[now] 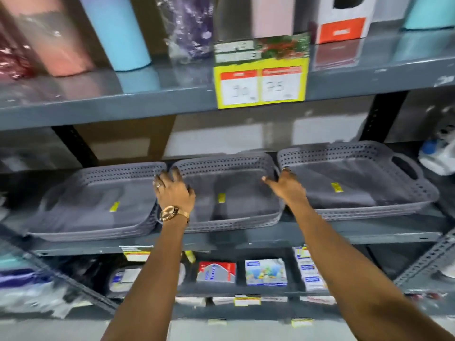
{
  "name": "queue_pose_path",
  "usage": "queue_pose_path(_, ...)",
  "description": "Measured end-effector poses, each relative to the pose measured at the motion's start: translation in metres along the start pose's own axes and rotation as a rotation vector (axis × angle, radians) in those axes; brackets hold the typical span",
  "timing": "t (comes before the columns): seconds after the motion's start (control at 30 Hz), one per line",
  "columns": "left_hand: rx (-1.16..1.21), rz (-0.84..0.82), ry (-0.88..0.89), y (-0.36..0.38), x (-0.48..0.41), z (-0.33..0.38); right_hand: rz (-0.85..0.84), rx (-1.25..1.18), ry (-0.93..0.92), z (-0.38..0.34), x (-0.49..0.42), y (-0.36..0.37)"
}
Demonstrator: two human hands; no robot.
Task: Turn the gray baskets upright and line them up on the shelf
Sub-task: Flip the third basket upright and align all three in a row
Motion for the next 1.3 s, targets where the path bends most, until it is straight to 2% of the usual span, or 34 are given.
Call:
queue_pose_path(0.1,0.096,-0.197,-0.111,0.008,-0.020,-0.047,0.079,0.055,0.038,-0.002,-0.008,0.015)
queue_pose_path(0.2,0.197,-0.373,-0.087,0.021,-0.028,-0.062,0.178,0.205,0.032,-0.006,0.001,0.019)
queue_pose_path(0.33,0.071,-0.311,-0.034,0.031,-0.033,-0.063,0.217,0.314,0.061,-0.007,-0.001,0.025)
queue_pose_path(0.87,0.107,-0.274,0.070,0.037,-0.078,-0.055,0.224,0.321,0.090,-0.025,-0.033,0.034)
queue_pose_path(1.1,0.115,-0.294,0.057,0.032,-0.070,-0.054,0.224,0.365,0.079,-0.022,-0.029,0.033)
queue_pose_path(1.3,0.107,-0.247,0.073,0.029,-0.046,-0.059,0.264,0.407,0.075,-0.015,-0.010,0.033)
Point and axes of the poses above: each hand's wrist, its own x-axis away from the middle knuckle, its own y-axis out of the palm, z = x × y, the point moved 3 cm from there along -x, towards the middle knuckle, and after that the axes turned 8 degrees about -x, right-handed, at the moved point
